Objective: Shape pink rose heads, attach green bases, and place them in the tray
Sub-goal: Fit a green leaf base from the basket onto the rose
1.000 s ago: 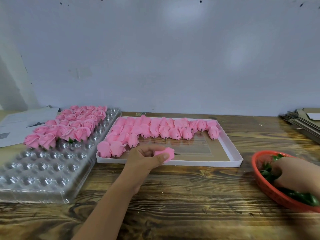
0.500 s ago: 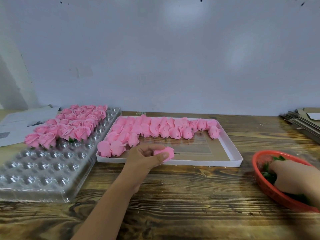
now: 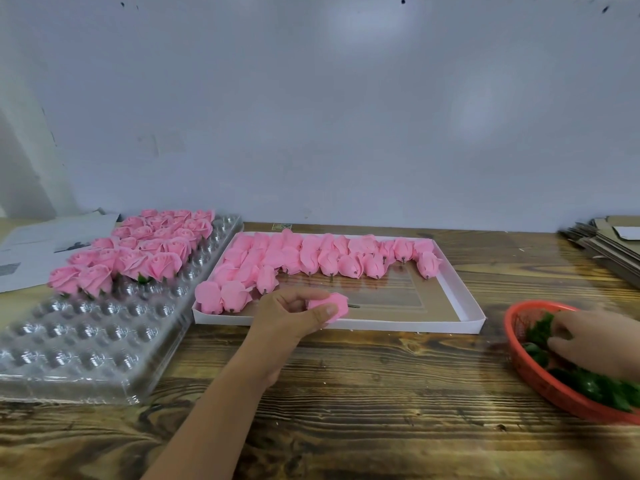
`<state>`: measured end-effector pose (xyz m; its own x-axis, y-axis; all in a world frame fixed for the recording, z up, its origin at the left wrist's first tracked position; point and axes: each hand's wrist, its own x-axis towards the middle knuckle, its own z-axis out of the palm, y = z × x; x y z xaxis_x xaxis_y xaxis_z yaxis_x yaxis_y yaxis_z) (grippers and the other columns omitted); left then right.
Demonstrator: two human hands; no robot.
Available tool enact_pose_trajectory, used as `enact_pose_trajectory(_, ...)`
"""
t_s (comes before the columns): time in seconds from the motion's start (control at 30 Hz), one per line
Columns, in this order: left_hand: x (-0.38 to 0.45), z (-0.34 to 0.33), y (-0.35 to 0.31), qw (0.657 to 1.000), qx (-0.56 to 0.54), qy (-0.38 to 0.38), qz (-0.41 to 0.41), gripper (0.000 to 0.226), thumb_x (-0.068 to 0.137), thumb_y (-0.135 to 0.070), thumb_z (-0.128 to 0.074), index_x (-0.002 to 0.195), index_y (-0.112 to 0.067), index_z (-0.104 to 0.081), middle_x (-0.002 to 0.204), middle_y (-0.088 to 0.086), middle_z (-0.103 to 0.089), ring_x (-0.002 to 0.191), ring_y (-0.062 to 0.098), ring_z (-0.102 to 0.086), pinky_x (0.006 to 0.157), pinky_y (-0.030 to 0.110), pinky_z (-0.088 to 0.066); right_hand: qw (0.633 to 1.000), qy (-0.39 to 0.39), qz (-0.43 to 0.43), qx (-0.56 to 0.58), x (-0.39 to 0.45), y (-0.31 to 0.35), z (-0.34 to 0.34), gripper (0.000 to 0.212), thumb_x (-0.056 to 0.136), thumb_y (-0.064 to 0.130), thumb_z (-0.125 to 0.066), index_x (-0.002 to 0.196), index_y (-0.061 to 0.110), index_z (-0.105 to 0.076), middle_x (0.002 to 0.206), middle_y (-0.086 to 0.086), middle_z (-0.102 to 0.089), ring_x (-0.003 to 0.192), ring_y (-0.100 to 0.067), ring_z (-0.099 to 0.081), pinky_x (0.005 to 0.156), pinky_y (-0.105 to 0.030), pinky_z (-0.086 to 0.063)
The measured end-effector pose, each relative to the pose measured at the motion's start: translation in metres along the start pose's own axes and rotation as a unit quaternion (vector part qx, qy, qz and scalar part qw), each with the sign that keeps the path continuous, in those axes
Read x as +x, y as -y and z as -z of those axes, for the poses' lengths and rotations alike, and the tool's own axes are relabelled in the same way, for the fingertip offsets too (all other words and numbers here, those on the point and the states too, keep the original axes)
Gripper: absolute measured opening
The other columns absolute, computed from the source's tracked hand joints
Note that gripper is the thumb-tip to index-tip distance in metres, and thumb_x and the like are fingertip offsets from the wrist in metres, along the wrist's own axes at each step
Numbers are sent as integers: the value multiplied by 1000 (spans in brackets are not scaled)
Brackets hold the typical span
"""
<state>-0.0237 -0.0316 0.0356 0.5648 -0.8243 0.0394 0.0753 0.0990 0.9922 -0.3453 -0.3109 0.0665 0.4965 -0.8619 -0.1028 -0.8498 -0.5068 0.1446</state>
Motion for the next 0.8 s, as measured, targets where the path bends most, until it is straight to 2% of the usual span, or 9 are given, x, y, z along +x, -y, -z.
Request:
enact_pose_trajectory(0.07, 0, 0, 0, 1000, 2, -3, 2, 32, 66, -34, -85, 97, -26, -80, 104, 3, -78, 103, 19, -73, 89, 35, -60, 1000, 7, 17, -7, -2, -2, -3, 17, 83, 54, -65, 85, 41, -54, 92, 15, -53, 83, -1, -55, 70, -18, -49)
enact_pose_trajectory(0.13, 0, 1, 1, 1000, 4, 0, 0, 33, 66, -35, -86, 97, -26, -80, 104, 3, -78, 103, 19, -73, 90, 35, -60, 1000, 2, 26, -4, -3, -3, -4, 17, 81, 44, -68, 85, 44, -52, 94, 14, -54, 86, -2, -53, 73, -18, -49)
enact_pose_trajectory(0.2, 0, 1, 1, 1000, 2, 2, -2, 35, 64, -38, -86, 97, -27, -80, 104, 3, -78, 104, 20, -72, 90, 35, -60, 999, -2, 32, 3, -2, -6, -3, 17, 82, 35, -63, 88, 47, -53, 93, 14, -57, 86, -3, -55, 76, -20, -52)
enact_pose_trajectory(0.33, 1, 0, 1, 1000, 0, 4, -5, 37, 61, -41, -87, 96, -29, -80, 104, 3, -78, 103, 20, -73, 89, 33, -60, 999, -3, 34, 39, 2, -13, -1, 26, 79, 39, -60, 89, 54, -42, 84, 17, -53, 84, -3, -58, 77, -25, -58)
enact_pose_trajectory(0.47, 2, 1, 2, 1000, 2, 8, -6, 35, 65, -39, -86, 98, -28, -80, 105, 3, -78, 104, 19, -72, 90, 35, -60, 999, 3, 22, 40, 11, -21, -5, 29, 77, 36, -51, 84, 60, -36, 80, 21, -48, 81, 0, -54, 74, -22, -53)
enact_pose_trajectory(0.6, 2, 1, 3, 1000, -9, 4, -10, 29, 68, -33, -85, 97, -28, -81, 104, 5, -78, 104, 21, -73, 88, 33, -61, 1000, -6, 14, 19, 16, -30, -13, 25, 76, 32, -44, 80, 56, -39, 77, 22, -45, 71, 4, -48, 55, -15, -37)
enact_pose_trajectory(0.7, 2, 1, 3, 1000, -11, 5, -13, 32, 66, -36, -87, 96, -28, -81, 104, 4, -78, 103, 20, -73, 86, 30, -61, 998, -46, 15, 39, 19, -36, -24, 30, 79, 33, -58, 92, 48, -36, 84, 21, -40, 77, 0, -48, 60, -20, -40)
enact_pose_trajectory(0.8, 2, 1, 3, 1000, -12, 5, -11, 37, 62, -40, -87, 96, -28, -81, 105, 4, -78, 103, 20, -73, 85, 30, -61, 998, -49, 0, 48, 19, -40, -25, 39, 70, 29, -67, 86, 43, -34, 86, 19, -40, 84, -7, -48, 63, -20, -39)
